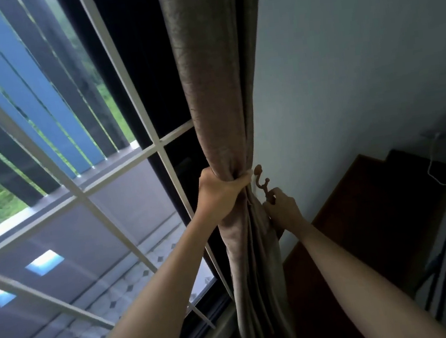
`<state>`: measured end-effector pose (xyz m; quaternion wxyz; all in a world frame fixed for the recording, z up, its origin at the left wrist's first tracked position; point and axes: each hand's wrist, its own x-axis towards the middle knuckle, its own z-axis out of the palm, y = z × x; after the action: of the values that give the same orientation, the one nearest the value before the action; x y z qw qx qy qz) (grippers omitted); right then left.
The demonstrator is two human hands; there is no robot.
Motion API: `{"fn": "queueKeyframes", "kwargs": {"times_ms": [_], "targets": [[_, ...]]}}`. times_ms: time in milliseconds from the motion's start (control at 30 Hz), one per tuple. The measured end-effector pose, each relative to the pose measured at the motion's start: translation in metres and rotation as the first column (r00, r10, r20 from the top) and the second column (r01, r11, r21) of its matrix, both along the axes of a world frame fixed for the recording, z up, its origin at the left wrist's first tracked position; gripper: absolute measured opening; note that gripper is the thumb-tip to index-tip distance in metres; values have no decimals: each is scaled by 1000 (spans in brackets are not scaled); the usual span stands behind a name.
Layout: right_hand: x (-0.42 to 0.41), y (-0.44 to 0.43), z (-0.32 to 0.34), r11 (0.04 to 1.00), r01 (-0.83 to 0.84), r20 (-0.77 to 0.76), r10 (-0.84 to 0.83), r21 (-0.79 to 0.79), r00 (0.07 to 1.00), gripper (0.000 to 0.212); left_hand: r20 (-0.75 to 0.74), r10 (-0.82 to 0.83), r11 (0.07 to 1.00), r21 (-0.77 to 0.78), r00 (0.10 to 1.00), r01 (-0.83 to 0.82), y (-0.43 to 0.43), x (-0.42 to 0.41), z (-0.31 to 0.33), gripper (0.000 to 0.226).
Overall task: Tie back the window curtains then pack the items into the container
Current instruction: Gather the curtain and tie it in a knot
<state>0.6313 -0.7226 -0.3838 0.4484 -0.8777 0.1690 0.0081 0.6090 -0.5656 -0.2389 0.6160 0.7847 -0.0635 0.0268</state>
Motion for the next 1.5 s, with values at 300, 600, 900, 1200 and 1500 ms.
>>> {"fn": "queueKeyframes", "kwargs": {"times_ms": [300, 600, 900, 1200, 1500], "targets": [[-43, -8, 73, 998, 57, -157, -61, -36, 986, 20, 18, -4, 1000, -24, 1000, 4, -5, -15, -5, 18], [-92, 19, 110, 987, 123, -80, -115, 102, 990, 19, 11, -85, 996, 5, 996, 85, -2, -17, -4, 21], [-131, 64, 109, 966, 245, 220, -258, 86, 941, 10, -5, -106, 994, 33, 994, 106, -3, -15, -2, 18], [-142, 101, 91, 665, 156, 213, -439, 730, 873, 29, -47, -126, 991, 44, 991, 128, 0, -8, -6, 32], [-126, 77, 72, 688, 264, 183, -504, 677, 844, 9, -82, -213, 976, 25, 974, 216, 3, -11, -4, 29]]}}
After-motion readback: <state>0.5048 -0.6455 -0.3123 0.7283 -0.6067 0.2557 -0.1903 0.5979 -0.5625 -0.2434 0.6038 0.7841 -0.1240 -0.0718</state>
